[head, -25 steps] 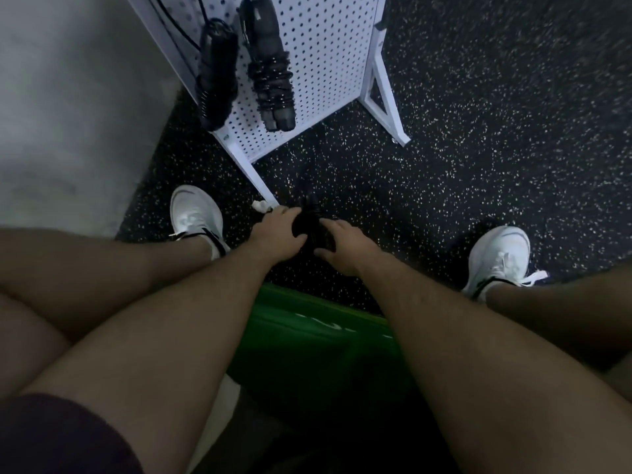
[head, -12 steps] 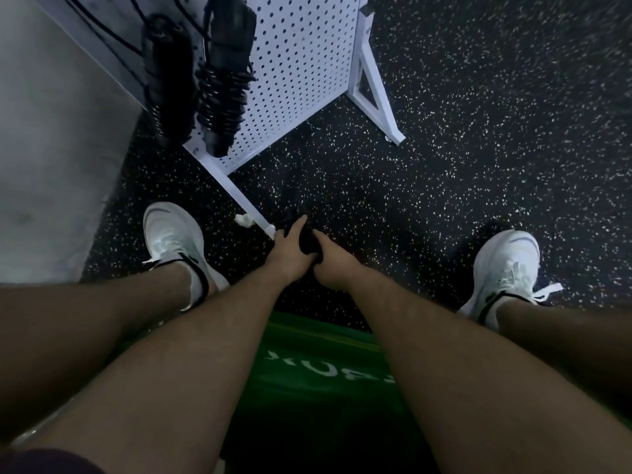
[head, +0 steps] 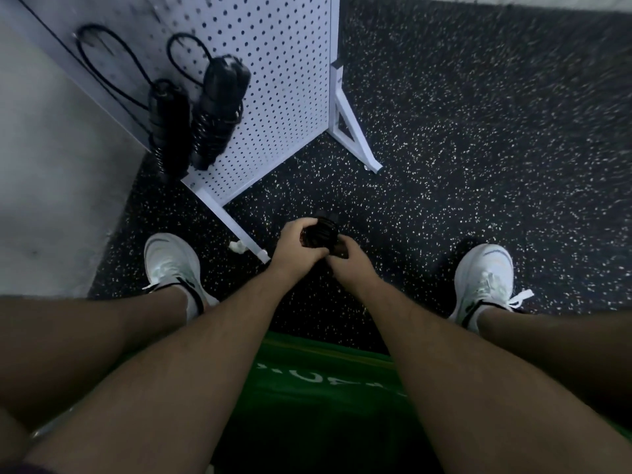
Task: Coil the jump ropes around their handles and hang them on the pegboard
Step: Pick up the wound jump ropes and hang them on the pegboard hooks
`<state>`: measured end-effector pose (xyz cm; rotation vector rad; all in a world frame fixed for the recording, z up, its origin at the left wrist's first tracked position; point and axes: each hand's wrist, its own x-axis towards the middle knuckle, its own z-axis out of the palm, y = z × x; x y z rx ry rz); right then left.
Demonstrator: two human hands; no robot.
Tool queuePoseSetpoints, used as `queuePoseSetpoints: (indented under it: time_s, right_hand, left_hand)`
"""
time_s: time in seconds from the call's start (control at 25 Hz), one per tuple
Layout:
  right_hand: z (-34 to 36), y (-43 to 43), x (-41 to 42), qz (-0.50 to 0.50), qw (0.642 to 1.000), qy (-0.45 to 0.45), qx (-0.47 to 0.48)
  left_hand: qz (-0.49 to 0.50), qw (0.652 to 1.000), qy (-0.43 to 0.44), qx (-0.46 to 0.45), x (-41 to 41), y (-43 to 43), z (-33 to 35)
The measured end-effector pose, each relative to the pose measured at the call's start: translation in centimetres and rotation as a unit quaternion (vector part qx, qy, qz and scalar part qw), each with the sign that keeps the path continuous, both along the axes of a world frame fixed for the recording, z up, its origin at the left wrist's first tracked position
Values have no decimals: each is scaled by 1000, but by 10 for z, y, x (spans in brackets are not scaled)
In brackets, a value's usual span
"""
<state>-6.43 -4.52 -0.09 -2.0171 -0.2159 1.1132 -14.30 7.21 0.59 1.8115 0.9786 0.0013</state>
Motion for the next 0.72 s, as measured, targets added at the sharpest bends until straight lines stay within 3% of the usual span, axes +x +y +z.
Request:
queuePoseSetpoints:
  time_s: [0.2, 0.4, 0.52, 0.6, 0.68, 0.72]
  right_hand:
    - [65, 0, 8, -63, 981, -122, 139]
    - [132, 3, 12, 38, 961, -189, 198]
    - [166, 4, 15, 88, 941, -247, 213]
    - [189, 4, 21, 77, 933, -273, 223]
    - [213, 6, 30, 53, 933, -262, 239]
    - [223, 9, 35, 45, 935, -245, 253]
  left_hand:
    - [96, 990, -101, -16, 13, -4, 70]
    - [194, 955, -207, -91, 13, -11, 132]
    - [190, 931, -282, -132, 10, -19, 174]
    - [131, 951, -275, -61, 3, -20, 190]
    - [58, 969, -196, 136, -7, -14, 197]
    - [19, 955, -145, 258, -14, -10, 199]
